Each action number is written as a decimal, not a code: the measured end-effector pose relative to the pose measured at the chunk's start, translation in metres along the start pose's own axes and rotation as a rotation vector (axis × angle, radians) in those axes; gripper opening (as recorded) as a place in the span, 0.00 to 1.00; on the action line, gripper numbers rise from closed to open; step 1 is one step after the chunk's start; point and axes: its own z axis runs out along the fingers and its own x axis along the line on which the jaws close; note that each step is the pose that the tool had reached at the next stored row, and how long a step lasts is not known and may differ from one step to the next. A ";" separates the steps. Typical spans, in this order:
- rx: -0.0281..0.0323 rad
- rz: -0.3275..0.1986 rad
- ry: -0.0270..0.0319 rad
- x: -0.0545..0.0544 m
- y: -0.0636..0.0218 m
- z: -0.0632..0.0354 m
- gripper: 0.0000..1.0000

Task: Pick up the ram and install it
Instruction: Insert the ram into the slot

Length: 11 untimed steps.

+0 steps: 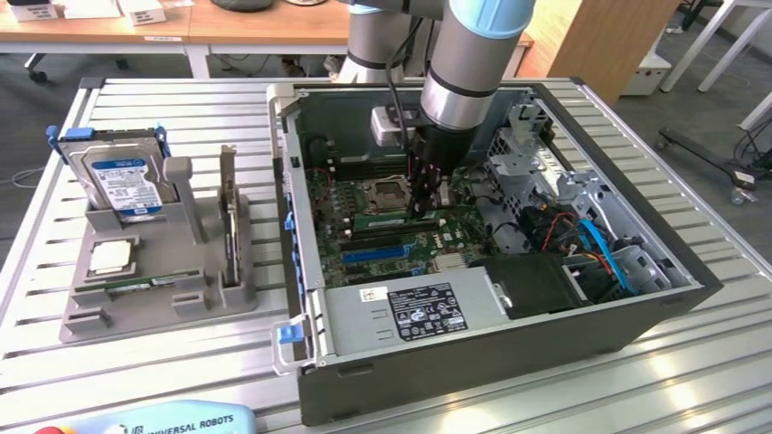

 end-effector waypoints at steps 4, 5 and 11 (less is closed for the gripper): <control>0.0001 0.000 -0.0004 0.000 0.0000 0.0006 0.11; 0.0000 0.000 -0.0003 0.000 0.0000 0.0007 0.11; 0.0000 0.000 -0.0001 0.000 0.0004 0.0007 0.11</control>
